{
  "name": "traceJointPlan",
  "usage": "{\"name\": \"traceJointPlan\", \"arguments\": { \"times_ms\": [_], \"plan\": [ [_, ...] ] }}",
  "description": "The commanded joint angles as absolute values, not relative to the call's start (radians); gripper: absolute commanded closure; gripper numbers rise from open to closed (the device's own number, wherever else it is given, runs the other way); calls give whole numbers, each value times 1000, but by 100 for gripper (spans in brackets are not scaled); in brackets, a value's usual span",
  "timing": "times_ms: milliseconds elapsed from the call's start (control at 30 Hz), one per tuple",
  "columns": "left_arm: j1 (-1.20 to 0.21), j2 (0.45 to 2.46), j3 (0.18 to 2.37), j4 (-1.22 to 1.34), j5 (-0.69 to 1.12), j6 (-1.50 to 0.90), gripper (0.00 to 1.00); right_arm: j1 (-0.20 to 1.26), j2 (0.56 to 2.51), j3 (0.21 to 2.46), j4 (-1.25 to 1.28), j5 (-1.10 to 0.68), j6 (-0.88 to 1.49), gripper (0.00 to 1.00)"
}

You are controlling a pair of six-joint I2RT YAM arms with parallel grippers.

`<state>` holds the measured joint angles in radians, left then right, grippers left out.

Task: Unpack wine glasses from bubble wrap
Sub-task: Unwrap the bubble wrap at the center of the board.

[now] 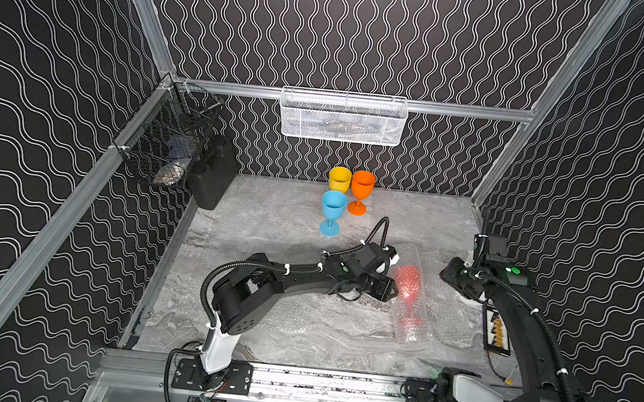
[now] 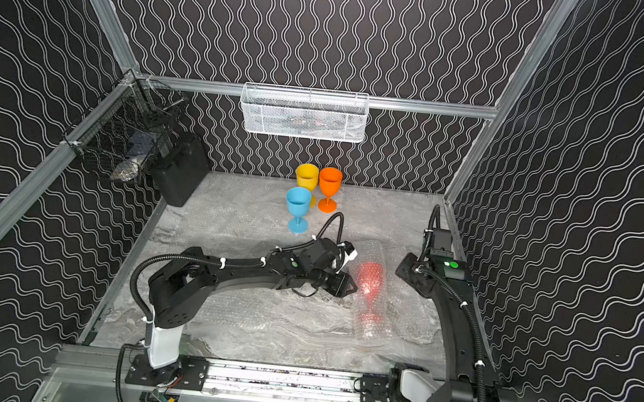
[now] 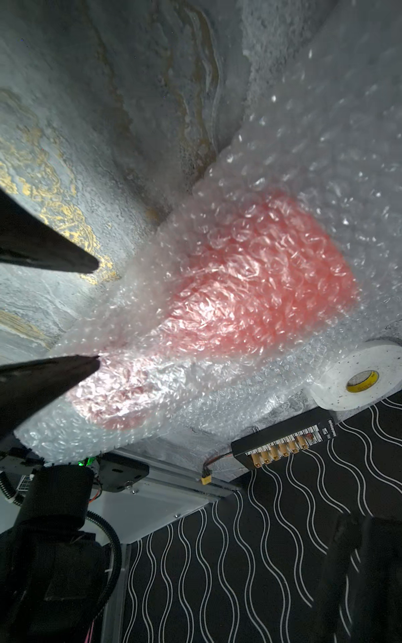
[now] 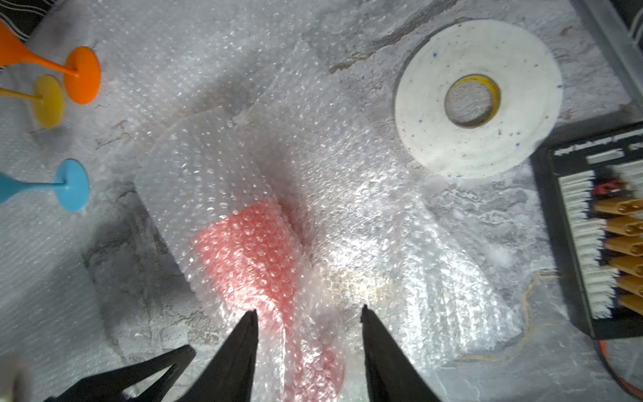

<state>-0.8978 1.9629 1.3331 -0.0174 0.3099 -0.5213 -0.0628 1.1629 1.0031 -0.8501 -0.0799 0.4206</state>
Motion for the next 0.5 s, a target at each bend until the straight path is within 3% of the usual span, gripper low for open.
{"name": "traceJointPlan", "arguments": {
  "times_ms": [0,200,467],
  "plan": [
    [-889,1942,1323,2,302,-507,56,-61,1235,986,-825,-238,436,48],
    [-853,1882,1256,8,290,-512,56,-61,1291,922,-710,-358,451,42],
    [-810,1838,1187,18,289,-523,55,-33,1332,870,-665,-432,457,42]
  ]
}}
